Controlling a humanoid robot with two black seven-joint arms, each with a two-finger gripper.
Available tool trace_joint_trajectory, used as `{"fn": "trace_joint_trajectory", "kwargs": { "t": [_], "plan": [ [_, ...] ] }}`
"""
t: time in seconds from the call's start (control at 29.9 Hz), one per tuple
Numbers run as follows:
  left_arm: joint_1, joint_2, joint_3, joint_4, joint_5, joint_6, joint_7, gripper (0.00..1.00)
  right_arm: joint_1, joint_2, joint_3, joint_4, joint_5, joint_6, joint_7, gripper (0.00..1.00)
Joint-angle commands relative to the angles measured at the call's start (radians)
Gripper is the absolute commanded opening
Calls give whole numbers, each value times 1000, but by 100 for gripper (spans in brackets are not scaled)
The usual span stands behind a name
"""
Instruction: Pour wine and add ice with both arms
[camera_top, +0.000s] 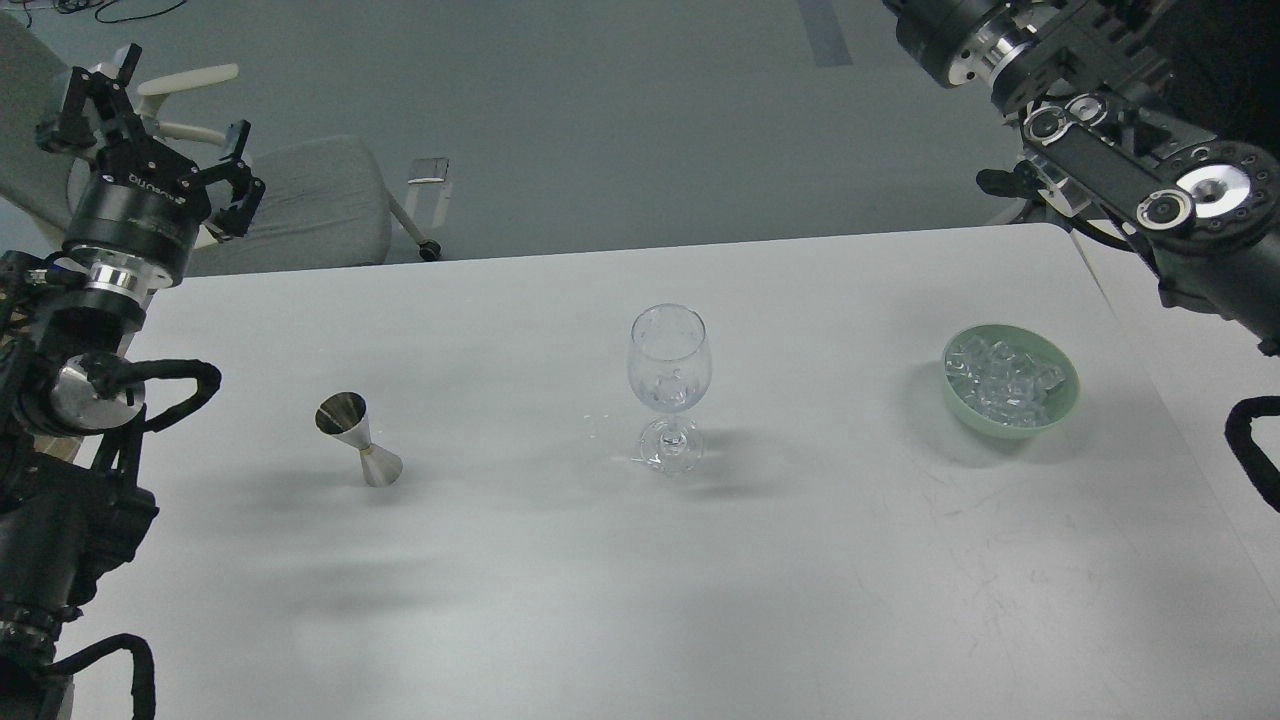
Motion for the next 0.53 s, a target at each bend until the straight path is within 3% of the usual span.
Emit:
{"fn": "trace_joint_trajectory", "kwargs": {
  "t": [0.0,0.23,0.5],
  "plan": [
    [-23,7,68,10,2,-34,1,98,-73,55,149,-15,76,25,14,97],
    [-123,-2,156,134,-1,-34,2,98,-93,128,293,-130,380,243,14,100],
    [-157,-9,156,165,-4,-34,15,98,-84,184,312,-187,396,235,16,100]
  ]
}}
